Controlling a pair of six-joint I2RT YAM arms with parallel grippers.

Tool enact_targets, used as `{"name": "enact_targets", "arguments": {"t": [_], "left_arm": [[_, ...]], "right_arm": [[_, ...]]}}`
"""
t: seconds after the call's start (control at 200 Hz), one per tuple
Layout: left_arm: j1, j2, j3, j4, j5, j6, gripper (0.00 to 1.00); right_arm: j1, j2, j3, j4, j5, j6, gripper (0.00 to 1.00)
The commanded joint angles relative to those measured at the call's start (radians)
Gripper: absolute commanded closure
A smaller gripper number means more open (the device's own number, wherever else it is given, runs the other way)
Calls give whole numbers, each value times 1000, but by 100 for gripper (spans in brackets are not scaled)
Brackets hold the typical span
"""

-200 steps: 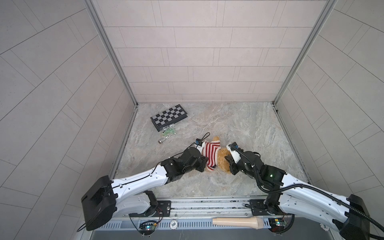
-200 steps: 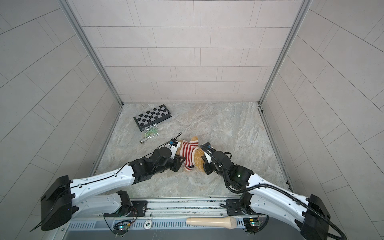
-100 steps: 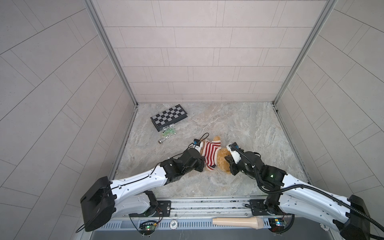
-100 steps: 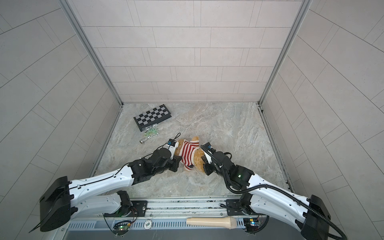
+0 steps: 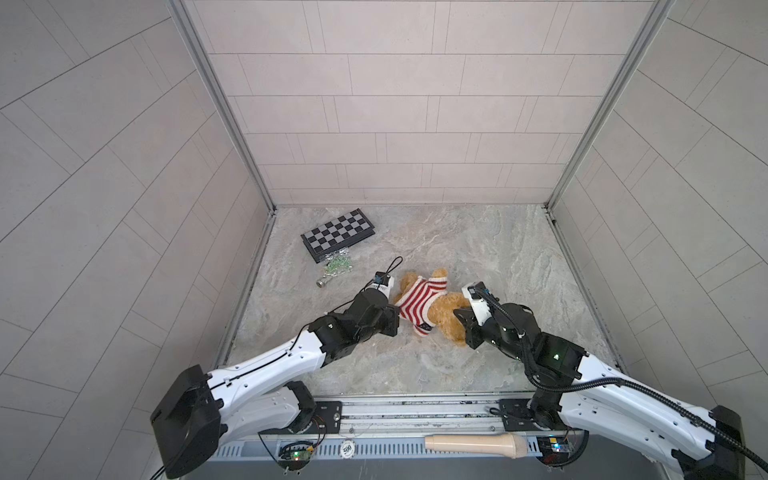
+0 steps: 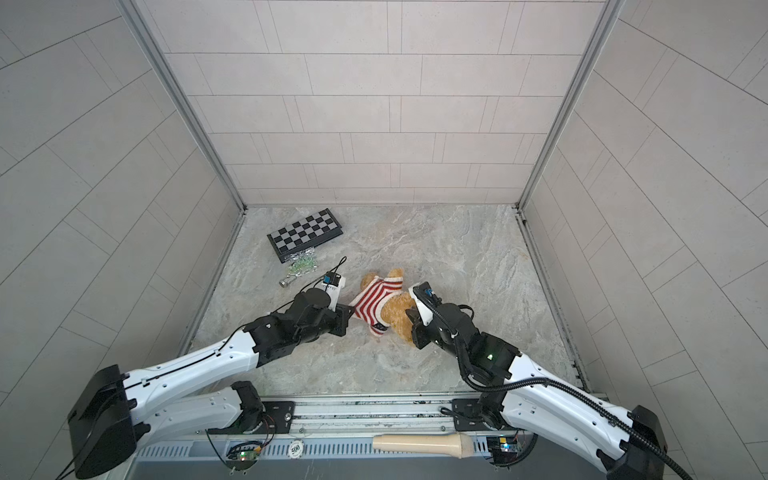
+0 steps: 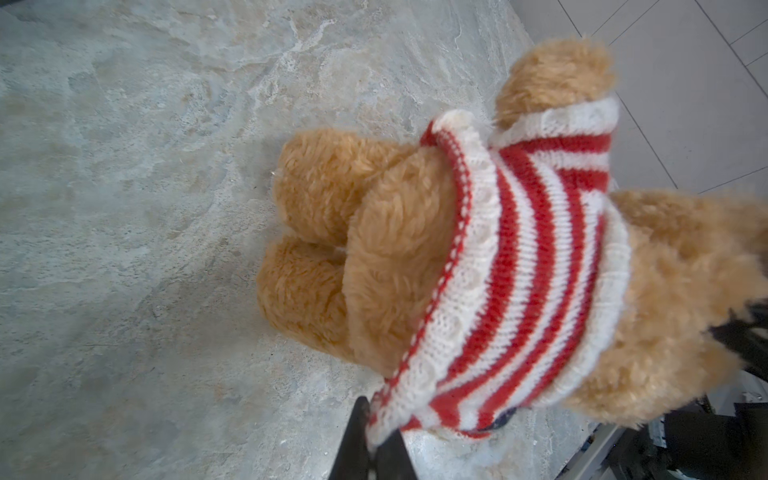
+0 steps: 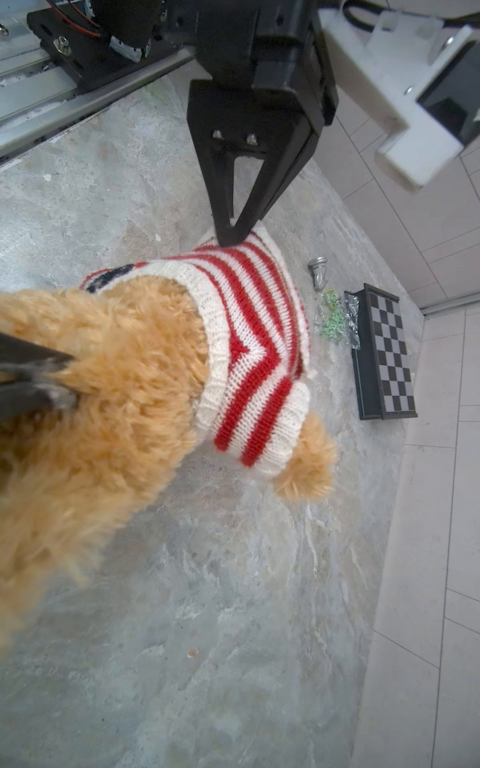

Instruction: Dress the teddy bear

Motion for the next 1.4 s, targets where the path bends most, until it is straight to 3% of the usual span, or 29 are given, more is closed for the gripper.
{"name": "enact_targets", "arguments": {"t": [0.0, 0.15, 0.225, 0.431, 0.671, 0.951, 1.397], "left_arm": [[-43, -2, 29, -12, -34, 55, 77], [-99, -14, 9, -18, -106, 119, 61], [-135, -29, -31, 8, -156, 145, 59], [-214, -45, -156, 206, -141, 191, 50], [-281, 95, -134, 391, -144, 259, 39], [-281, 274, -12, 353, -254, 301, 38], [-272, 381, 102, 282, -392, 333, 52]], "right_arm": [[-12, 10, 47, 11, 4, 32, 100], [-44, 32, 85, -32, -22, 71, 100], [-67, 26, 89, -35, -46, 100, 100], [-118, 19, 105, -35, -113, 139, 100], [-159, 18, 106, 1, -188, 188, 100], [-196, -7, 93, 33, -253, 229, 100], [-228, -30, 50, 98, -319, 282, 100]]}}
